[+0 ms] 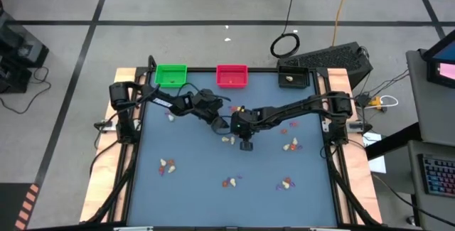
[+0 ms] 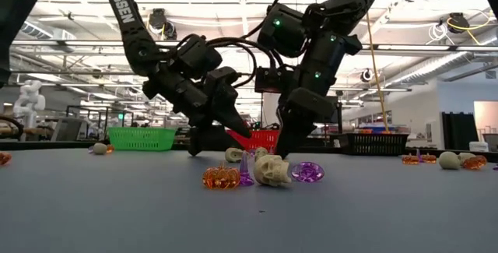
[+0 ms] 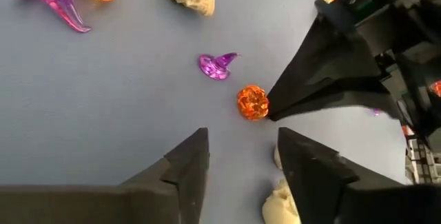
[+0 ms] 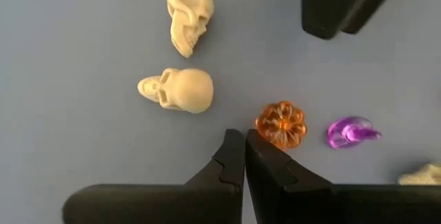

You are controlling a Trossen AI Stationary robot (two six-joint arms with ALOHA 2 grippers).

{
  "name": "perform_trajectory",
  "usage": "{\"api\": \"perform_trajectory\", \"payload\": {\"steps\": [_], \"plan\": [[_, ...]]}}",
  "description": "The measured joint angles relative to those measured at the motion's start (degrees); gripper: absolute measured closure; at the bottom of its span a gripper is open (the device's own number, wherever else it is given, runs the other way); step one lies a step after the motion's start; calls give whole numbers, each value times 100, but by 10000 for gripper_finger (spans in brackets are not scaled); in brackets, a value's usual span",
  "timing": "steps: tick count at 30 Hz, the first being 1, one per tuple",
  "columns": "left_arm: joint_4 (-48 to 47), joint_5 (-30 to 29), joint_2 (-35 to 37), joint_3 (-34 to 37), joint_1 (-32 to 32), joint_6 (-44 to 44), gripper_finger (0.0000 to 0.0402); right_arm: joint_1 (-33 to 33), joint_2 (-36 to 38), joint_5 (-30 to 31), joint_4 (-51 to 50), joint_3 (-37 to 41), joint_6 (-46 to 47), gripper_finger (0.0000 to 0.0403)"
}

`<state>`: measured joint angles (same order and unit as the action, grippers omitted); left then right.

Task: Sort Halloween decoration
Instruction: Put the orange pumpkin toy into the red bin

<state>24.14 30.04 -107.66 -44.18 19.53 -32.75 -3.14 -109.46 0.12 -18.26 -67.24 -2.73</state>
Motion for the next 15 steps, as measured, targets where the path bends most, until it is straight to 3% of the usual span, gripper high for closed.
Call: {"api": "perform_trajectory", "payload": {"steps": [6, 15], "plan": [[13, -17, -33, -5, 2, 1, 205, -31, 74, 9, -298, 2, 27, 397], [120, -30, -400, -221, 20, -178, 204, -71, 3, 306, 167, 2, -59, 397]]}}
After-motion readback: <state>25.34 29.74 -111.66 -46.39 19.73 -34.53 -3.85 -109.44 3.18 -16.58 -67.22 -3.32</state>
